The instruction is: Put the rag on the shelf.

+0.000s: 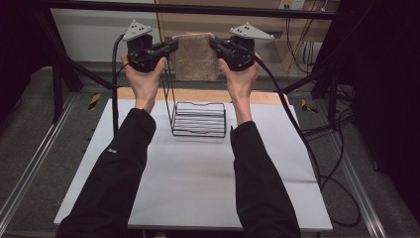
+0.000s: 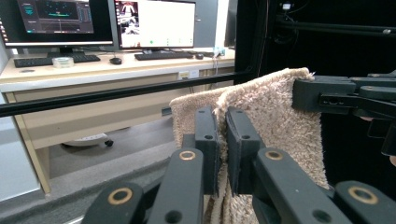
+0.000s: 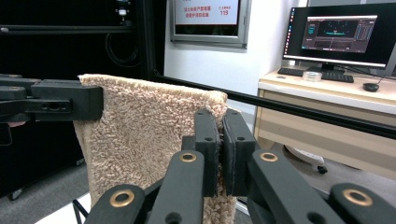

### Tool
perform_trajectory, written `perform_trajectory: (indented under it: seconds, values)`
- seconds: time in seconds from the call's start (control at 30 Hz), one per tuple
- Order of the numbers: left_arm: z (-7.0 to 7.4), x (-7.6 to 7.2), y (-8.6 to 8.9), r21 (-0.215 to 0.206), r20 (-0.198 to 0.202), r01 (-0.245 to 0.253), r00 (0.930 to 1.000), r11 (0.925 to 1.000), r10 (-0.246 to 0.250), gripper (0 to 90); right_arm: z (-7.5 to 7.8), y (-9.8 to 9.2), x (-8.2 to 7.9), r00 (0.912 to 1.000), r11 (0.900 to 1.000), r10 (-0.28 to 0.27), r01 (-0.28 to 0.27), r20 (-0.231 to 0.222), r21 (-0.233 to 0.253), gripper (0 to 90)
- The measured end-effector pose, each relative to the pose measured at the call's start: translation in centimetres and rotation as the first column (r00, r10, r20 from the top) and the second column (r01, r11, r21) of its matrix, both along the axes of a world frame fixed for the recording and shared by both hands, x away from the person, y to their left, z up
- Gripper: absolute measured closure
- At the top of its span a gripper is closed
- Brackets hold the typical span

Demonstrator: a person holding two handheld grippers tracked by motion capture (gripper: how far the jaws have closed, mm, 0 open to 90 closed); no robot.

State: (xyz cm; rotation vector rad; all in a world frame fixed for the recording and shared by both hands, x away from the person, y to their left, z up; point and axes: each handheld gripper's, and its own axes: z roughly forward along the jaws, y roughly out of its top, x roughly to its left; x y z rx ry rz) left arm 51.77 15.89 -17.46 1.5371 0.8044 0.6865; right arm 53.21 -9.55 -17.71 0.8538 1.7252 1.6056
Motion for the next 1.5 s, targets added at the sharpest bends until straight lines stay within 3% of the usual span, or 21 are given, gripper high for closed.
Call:
perform_trajectory:
  seconds: [0.37, 1.1, 1.5]
  values:
    - [-1.7, 0.6, -0.4, 0.036, -0.018, 0.015, 0.9997, 0.9992, -0.015, 84.0, -1.9, -0.6, 0.4, 0.9996, 1.000, 0.008, -0.009, -0.026, -0.006, 86.5]
    - [-3.9, -1.8, 0.1, 0.091, -0.025, 0.075, 0.9970, 0.9930, -0.073, 84.0, -4.6, -0.9, -2.0, 0.9978, 0.999, 0.036, -0.037, -0.056, -0.017, 86.3]
    - [-4.6, -3.3, 0.6, 0.110, -0.012, 0.107, 0.9943, 0.9882, -0.106, 83.7, -4.9, -1.0, -3.4, 0.9972, 0.996, 0.069, -0.071, -0.029, -0.056, 85.9]
